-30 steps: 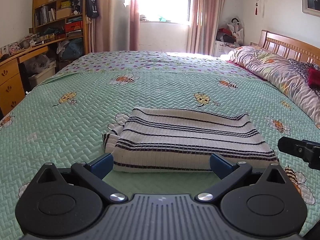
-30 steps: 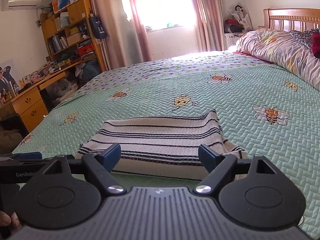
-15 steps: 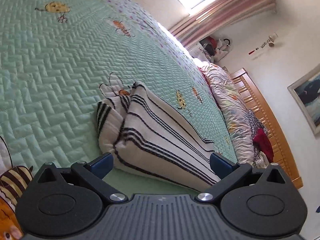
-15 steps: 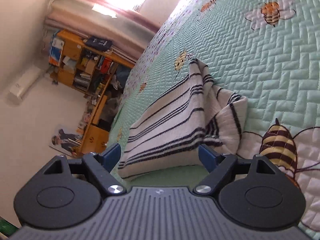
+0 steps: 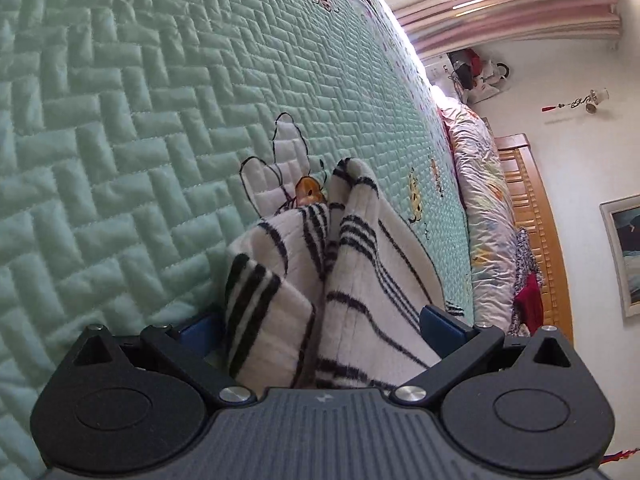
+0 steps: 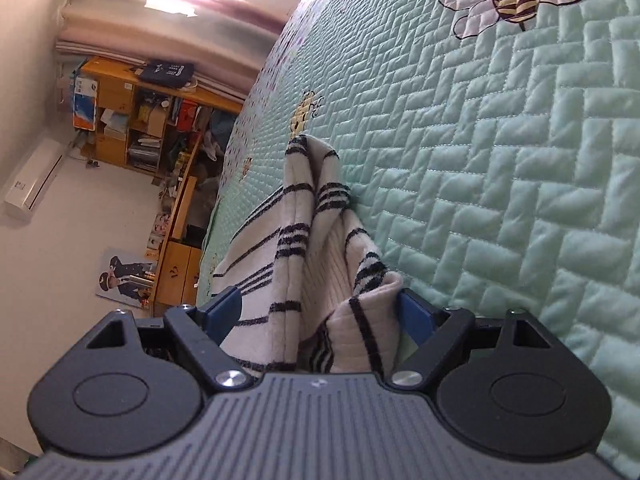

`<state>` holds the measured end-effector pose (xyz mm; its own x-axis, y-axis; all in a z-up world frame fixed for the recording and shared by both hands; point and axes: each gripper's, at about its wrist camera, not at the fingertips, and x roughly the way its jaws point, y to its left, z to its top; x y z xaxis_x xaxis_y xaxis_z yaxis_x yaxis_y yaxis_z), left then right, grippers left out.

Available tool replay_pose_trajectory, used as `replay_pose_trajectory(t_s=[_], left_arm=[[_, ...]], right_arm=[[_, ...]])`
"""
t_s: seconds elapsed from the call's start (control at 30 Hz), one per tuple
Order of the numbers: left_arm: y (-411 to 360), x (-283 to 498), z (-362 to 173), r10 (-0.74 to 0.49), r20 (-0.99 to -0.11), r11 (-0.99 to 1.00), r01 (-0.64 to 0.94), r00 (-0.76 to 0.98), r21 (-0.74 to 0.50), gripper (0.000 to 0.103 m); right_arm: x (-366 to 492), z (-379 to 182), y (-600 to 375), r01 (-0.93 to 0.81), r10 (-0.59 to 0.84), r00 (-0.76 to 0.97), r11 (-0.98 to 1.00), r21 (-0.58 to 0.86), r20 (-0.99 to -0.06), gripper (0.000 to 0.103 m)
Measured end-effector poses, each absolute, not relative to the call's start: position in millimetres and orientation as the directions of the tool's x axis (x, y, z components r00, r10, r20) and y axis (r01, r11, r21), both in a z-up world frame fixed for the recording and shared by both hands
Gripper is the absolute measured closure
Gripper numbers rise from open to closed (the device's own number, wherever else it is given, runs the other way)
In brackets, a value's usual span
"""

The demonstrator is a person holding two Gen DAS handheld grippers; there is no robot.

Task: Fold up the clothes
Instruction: 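Grasp the folded sweater edges with both grippers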

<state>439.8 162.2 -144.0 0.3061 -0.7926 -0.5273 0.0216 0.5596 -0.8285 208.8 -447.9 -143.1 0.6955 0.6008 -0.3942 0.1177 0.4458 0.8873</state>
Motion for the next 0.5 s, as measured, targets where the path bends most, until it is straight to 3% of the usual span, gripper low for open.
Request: replay_pose_trajectory(t_s=[0.17, 0.3, 0.5], left_arm=[[152.1, 455.5, -147.3, -0.815, -0.516, 0.548, 0.061, 0.264, -0.834, 0.001], [151.0, 457.8, -150.9, -0.833, -0.502, 0.534, 0.104, 0.232, -0.839, 0.001], [124.6, 467.7, -153.2, -0.856, -0.477, 0.505, 0.124, 0.199, -0.854, 0.001]], right_arm=[[229.2, -143.0, -458.6, 0.121, 0.635, 0.665, 0.427, 0.896, -0.393, 0.018], [215.7, -132.3, -470.6, 0.118, 0.624, 0.643, 0.493, 0.862, -0.445, 0.018], [243.7, -143.9, -468.4, 0.111, 0.675, 0.620, 0.429, 0.896, -0.400, 0.018]])
